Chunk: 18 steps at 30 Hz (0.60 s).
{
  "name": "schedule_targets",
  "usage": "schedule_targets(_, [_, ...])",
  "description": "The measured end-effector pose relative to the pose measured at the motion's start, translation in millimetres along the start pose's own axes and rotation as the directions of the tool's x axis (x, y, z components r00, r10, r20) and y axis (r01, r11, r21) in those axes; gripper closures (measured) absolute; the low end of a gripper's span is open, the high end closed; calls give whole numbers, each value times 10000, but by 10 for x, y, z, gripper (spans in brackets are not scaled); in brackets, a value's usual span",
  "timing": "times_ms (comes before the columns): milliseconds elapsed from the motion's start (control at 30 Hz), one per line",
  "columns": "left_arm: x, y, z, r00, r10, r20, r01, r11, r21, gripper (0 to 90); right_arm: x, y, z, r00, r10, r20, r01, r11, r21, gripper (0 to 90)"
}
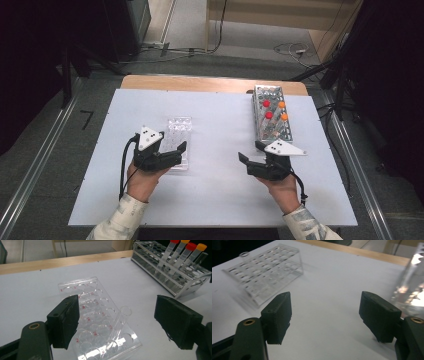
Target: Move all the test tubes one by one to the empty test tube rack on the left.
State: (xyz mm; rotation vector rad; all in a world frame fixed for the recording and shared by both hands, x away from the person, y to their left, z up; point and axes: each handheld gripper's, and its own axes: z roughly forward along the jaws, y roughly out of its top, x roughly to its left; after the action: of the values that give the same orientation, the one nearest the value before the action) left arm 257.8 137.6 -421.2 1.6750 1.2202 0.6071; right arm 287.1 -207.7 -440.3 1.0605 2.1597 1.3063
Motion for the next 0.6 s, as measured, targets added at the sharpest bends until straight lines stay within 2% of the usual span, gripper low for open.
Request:
schedule_targets(100, [16, 4, -11, 10000, -10, -82, 9, 10000, -32, 207, -205, 2, -78, 9969, 266, 739, -248, 9994, -255, 259])
schedule_targets(133, [19, 5, -15, 10000, -36, -84, 36, 10000, -27, 207, -205, 2, -78, 9969, 266, 739, -248, 9994, -255, 259])
schedule_targets(167, [22, 4, -14, 9999, -50, -95, 50, 10000, -49, 207, -311, -1, -110, 9928, 420, 1126, -383, 9987, -347, 260])
schedule_targets(200, [27, 4, -16, 9999, -21, -156, 20, 10000, -54, 207, -311, -1, -110, 9928, 420, 1126, -383, 9987, -347, 260])
schedule_targets(233, [31, 3, -17, 9997, -31, -233, 28, 9999, -102, 207, -366, -2, -125, 9896, 441, 1369, -392, 9985, -382, 261])
schedule_targets(267, [37, 3, -21, 9995, -48, -313, 43, 9999, -151, 207, -473, -4, -148, 9822, 643, 1766, -587, 9976, -368, 262])
schedule_targets(367, [72, 12, -44, 9986, -172, -493, 157, 9994, -296, 207, -613, -10, -172, 9692, 901, 2294, -836, 9958, -377, 276])
schedule_targets(400, [80, 15, -50, 9982, -250, -539, 230, 9990, -377, 207, -613, -10, -172, 9692, 901, 2294, -836, 9958, -377, 276])
schedule_targets(500, [95, 20, -61, 9976, -317, -614, 290, 9986, -431, 199, -733, -10, -146, 9567, 999, 2736, -916, 9949, -429, 319])
schedule_targets(600, [89, 16, -52, 9976, -325, -615, 299, 9986, -428, 199, -781, 0, -103, 9504, 1021, 2939, -938, 9947, -421, 357])
